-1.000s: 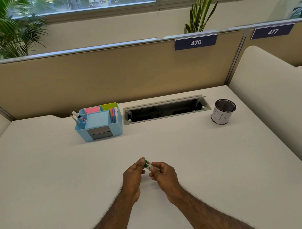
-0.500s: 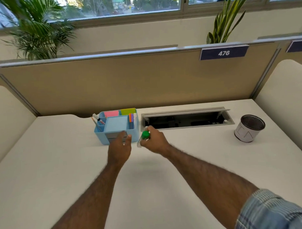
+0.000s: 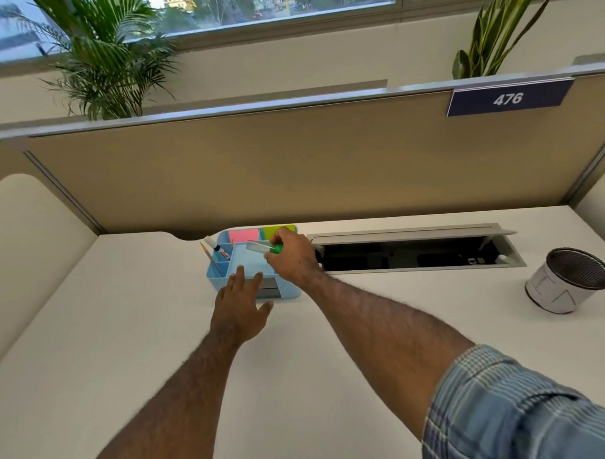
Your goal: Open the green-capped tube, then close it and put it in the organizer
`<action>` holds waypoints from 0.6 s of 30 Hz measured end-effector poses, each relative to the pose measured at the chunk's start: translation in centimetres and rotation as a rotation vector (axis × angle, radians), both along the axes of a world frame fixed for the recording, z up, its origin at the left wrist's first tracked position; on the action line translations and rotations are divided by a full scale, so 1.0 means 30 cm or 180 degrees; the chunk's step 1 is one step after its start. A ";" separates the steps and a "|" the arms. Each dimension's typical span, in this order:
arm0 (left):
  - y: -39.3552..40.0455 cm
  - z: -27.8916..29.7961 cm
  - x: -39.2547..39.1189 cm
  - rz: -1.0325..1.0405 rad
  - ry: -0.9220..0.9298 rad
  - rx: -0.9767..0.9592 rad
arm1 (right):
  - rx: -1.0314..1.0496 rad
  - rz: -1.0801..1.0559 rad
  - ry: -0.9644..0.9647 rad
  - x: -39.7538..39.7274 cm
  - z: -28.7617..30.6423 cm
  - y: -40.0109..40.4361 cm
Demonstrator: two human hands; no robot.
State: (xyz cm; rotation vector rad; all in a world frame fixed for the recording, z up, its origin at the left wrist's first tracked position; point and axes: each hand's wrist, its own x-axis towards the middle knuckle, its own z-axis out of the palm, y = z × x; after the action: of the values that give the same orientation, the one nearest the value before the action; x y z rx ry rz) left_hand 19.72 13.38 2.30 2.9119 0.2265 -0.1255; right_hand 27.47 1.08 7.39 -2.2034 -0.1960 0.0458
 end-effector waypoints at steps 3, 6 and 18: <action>0.010 -0.030 -0.001 -0.0017 -0.0237 -0.0102 | -0.0589 0.0109 -0.0268 0.024 -0.034 0.026; 0.011 -0.055 -0.005 0.0063 -0.0324 -0.0167 | -0.1024 0.0299 -0.0394 0.046 -0.068 0.034; 0.009 -0.050 0.008 0.0108 -0.0086 -0.0046 | -0.1241 0.0454 -0.0466 0.028 -0.087 0.012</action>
State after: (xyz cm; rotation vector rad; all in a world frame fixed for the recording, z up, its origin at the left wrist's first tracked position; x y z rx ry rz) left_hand 19.95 13.66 0.80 2.8919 0.2693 -0.0820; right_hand 28.30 1.45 4.76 -2.5793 -0.4590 0.0012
